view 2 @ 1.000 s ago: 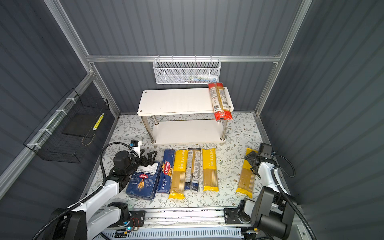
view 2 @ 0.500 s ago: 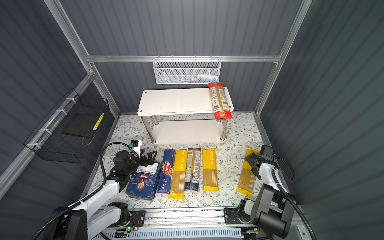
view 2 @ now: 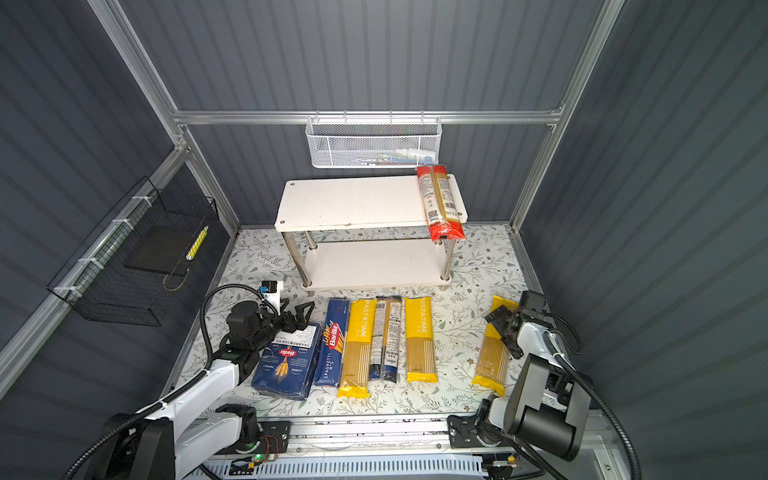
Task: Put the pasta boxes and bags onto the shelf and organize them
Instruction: 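Lower the right gripper onto the yellow bag's lower end, then close the right gripper on the yellow PASTATIME bag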
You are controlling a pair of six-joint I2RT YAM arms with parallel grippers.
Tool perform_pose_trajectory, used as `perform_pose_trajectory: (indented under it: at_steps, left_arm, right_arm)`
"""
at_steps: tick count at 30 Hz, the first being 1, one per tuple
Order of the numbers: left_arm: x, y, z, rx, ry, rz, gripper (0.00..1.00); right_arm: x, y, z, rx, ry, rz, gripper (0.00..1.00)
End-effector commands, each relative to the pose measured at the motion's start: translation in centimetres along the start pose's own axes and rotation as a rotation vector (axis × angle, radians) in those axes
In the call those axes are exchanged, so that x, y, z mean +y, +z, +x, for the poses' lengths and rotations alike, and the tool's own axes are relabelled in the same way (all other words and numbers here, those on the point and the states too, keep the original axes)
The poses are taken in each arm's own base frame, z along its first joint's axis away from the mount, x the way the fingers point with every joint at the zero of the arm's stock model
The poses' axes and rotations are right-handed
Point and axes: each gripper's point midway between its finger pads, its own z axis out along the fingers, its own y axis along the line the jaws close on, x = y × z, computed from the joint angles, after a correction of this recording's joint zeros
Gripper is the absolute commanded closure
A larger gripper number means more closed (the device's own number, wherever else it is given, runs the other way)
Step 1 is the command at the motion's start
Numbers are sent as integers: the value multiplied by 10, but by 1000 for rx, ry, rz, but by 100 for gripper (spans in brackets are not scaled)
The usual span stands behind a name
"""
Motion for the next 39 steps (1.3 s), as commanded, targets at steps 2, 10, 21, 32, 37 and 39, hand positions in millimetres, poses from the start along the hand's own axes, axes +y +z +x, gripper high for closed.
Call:
perform_pose_trajectory:
  at_steps: [2,10,21,32,37,39]
  left_arm:
    - [-2,2,-3,-10,-3,7,0]
    - [-3,3,-3,-6,-5,13,0]
    - [-3,2,-2,-8,-4,17,0]
    - [-5,1,-2,-8,-1,25,0]
    - [-5,0,-2,-10,4,22,0]
    - [-4,-1,-3,-14,5,17,0]
  right_arm:
    - [17,1,20,94,-29,-88,1]
    - [25,-2,40,120,-144,-39,1]
    - [16,-5,31,152,-262,124,1]
    - [6,2,29,194,-291,222,1]
    - [14,-1,21,191,-294,221,1]
    - [21,-4,19,187,-294,205,1]
